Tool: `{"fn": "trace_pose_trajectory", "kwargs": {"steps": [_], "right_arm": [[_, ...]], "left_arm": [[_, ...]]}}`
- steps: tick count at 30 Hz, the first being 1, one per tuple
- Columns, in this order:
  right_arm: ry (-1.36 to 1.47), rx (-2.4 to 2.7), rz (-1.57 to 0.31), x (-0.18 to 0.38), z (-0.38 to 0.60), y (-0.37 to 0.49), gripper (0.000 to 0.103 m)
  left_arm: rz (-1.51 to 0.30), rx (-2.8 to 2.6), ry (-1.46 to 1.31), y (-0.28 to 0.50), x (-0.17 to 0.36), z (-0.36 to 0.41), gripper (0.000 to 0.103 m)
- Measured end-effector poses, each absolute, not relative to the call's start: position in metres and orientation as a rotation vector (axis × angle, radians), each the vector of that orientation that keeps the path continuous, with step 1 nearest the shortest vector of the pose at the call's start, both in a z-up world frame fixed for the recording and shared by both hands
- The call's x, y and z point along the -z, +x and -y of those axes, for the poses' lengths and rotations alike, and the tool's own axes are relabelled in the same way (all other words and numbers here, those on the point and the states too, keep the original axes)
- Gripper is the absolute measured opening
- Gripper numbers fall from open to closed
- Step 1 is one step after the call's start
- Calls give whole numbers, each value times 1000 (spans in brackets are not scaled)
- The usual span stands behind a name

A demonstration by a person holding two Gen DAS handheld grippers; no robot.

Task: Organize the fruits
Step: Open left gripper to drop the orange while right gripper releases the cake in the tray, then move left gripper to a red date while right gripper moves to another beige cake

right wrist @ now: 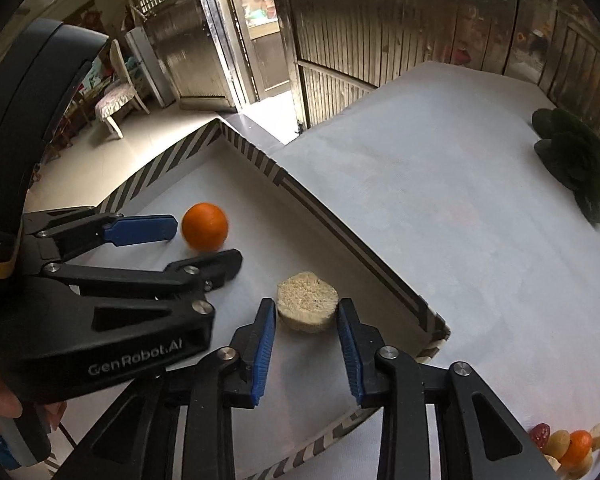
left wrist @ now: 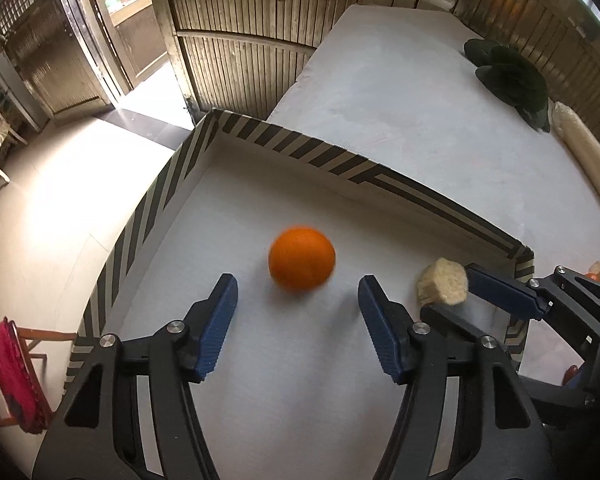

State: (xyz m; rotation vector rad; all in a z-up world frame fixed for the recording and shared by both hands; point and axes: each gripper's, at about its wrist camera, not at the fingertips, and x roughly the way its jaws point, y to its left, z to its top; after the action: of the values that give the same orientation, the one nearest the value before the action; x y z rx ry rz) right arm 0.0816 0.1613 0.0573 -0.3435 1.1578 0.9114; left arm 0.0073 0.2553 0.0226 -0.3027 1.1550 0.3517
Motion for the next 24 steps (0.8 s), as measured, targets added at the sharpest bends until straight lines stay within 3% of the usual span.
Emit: {"fn": "trace_pose_trajectory", "kwargs": {"steps": [10, 24], "right_arm": [[-228, -869, -1085, -99, -112, 73, 35], [-100, -625, -1057, -122, 2, 55, 38]], "left_arm": [[-1098, -317, -299, -3, -49, -240, 63], [-1078, -70, -197, 3, -74, -137, 63]]}}
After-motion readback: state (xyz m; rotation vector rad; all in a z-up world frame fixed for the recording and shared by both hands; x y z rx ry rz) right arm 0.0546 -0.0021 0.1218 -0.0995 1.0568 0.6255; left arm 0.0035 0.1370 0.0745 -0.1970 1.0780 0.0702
